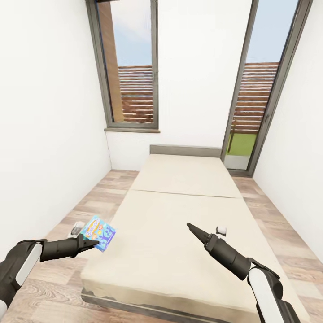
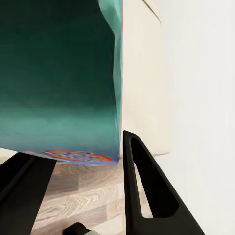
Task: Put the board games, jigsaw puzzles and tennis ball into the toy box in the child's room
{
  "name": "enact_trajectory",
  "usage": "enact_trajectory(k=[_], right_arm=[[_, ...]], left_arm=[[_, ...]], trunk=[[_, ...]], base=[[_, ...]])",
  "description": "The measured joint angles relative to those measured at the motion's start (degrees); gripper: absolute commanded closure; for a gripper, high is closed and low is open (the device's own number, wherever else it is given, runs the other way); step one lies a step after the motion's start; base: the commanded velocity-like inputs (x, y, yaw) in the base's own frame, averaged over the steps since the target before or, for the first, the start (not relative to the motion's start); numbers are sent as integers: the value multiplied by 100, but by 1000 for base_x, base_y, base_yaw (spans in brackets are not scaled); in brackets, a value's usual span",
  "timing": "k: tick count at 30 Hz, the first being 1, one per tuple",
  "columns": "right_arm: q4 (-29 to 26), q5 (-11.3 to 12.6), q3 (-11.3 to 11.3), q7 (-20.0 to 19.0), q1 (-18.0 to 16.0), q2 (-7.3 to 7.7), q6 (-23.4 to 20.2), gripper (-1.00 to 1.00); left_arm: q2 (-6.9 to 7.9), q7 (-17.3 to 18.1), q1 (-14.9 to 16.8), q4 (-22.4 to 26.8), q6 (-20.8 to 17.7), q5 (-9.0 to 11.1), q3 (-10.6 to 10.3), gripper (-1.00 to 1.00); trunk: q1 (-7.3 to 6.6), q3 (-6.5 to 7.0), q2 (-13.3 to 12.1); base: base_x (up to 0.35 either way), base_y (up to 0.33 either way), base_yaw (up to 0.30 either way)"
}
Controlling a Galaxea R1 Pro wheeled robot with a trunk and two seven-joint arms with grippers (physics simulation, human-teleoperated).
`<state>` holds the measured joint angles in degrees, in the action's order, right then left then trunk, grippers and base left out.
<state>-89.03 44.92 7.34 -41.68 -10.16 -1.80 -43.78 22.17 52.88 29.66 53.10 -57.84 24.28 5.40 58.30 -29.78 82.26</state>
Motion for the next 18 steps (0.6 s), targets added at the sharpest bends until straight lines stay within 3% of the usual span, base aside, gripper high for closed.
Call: enact_trajectory(k=[10,18], right_arm=[[-4,10,6,2,0,0,17,-100],[1,2,2,-4,0,-15,18,-100]], left_arm=[[-3,0,1,-1,47,3,0,100],[-1,41,-1,1,70,0,2,100]], trunk=[[-220,183,-401],[-220,183,-403]], base=[[0,0,36],[0,0,173]])
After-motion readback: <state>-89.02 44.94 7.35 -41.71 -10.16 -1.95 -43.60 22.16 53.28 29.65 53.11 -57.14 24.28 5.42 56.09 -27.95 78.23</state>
